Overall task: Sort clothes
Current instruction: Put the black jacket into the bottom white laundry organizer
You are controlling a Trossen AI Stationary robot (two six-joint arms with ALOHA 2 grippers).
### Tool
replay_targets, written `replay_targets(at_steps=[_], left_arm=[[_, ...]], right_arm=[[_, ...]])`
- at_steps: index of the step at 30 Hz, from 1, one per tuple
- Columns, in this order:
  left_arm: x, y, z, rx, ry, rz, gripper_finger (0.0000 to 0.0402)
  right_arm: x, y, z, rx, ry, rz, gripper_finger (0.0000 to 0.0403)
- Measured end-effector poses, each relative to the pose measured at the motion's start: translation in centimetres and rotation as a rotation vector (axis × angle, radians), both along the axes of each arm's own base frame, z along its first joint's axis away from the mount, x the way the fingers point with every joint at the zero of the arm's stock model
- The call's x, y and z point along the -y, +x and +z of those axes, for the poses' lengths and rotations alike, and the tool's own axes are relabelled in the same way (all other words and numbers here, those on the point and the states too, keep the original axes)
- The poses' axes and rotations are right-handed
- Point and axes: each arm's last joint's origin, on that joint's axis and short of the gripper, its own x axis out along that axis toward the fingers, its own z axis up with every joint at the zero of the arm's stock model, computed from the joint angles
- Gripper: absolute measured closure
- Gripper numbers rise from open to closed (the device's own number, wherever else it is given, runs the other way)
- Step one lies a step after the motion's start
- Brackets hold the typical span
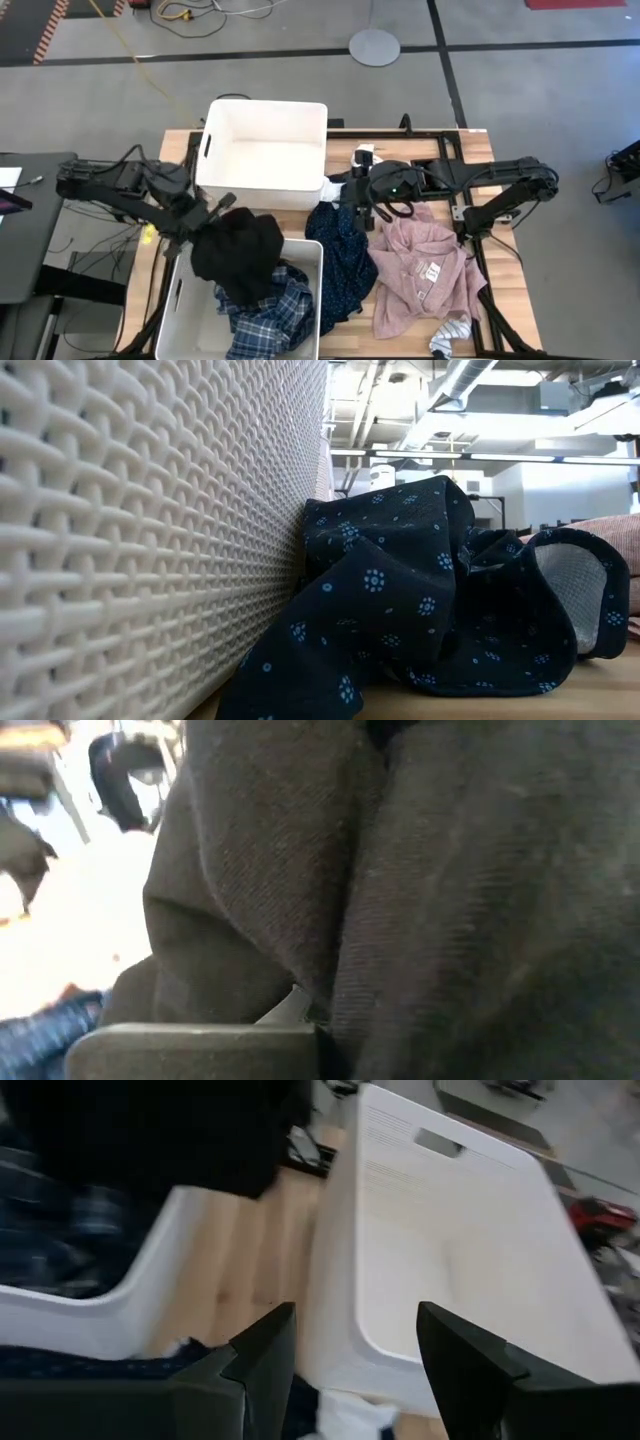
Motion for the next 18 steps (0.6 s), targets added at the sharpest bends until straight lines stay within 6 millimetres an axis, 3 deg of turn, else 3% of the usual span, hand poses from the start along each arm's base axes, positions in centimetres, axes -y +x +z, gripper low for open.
replay_targets(at_steps=[8,18], left_arm=[[1.8,1.7,-3.9,-0.184,0.043,0.104,0.0376],[4.7,3.9,-7.0,-0.388,0.106,0.145,0.0374]], right_arm=[[-1.8,1.2,0.0,0.054,0.129,0.304,0.0180],[-5.5,6.7,-3.7,0.151,0.030,0.472,0.0180]])
